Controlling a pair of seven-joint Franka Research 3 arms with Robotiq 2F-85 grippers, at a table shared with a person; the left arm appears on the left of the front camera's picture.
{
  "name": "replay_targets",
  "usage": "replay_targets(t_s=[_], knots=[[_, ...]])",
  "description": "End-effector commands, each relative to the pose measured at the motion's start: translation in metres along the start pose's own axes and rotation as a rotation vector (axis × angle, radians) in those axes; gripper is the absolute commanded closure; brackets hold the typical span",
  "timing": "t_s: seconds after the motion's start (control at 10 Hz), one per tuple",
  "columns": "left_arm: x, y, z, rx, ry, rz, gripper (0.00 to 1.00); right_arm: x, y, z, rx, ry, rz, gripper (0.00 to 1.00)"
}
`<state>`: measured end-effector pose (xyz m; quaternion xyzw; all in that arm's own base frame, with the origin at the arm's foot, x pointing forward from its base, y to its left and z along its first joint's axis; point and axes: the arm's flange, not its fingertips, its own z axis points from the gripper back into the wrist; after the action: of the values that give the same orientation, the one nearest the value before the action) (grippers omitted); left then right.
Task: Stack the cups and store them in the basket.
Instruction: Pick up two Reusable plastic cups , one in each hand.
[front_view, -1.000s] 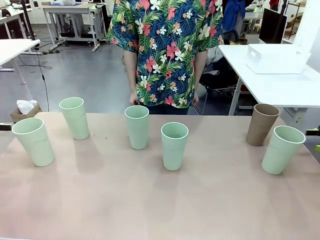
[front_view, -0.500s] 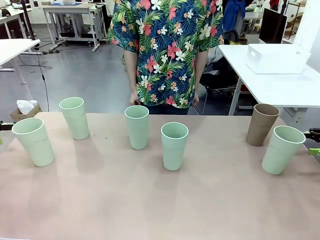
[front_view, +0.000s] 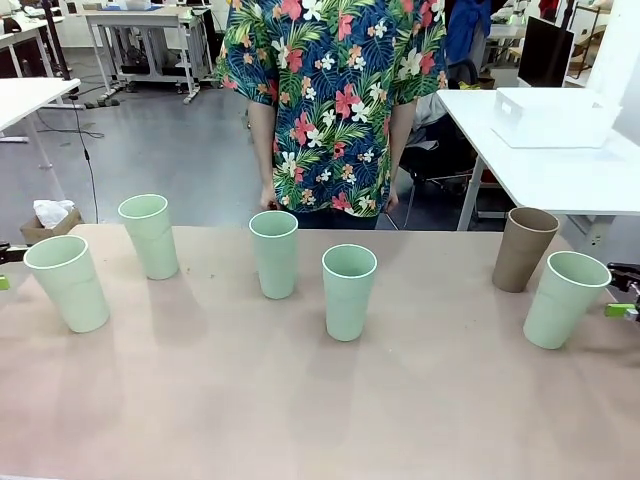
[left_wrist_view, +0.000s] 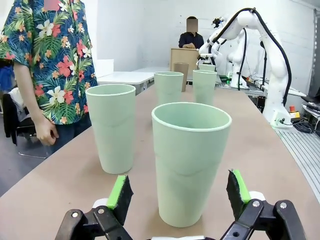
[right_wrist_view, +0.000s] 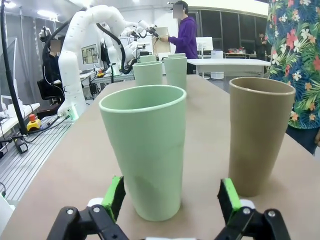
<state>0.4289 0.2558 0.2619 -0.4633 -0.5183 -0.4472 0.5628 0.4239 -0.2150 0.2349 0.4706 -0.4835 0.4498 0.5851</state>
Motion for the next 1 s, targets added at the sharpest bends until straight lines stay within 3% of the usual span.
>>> replay_targets(t_s=[0.0, 0.9], knots=[[-0.001, 0.001, -0.003, 0.005, -0.031, -0.031, 0.0, -0.004, 0.001, -0.014, -0.02, -0.008, 0.025, 0.0], [-0.011, -0.004, -0.027, 0.003, -0.022, -0.056, 0.0, -0.009, 0.009, -0.025, -0.027, -0.039, 0.014, 0.0]])
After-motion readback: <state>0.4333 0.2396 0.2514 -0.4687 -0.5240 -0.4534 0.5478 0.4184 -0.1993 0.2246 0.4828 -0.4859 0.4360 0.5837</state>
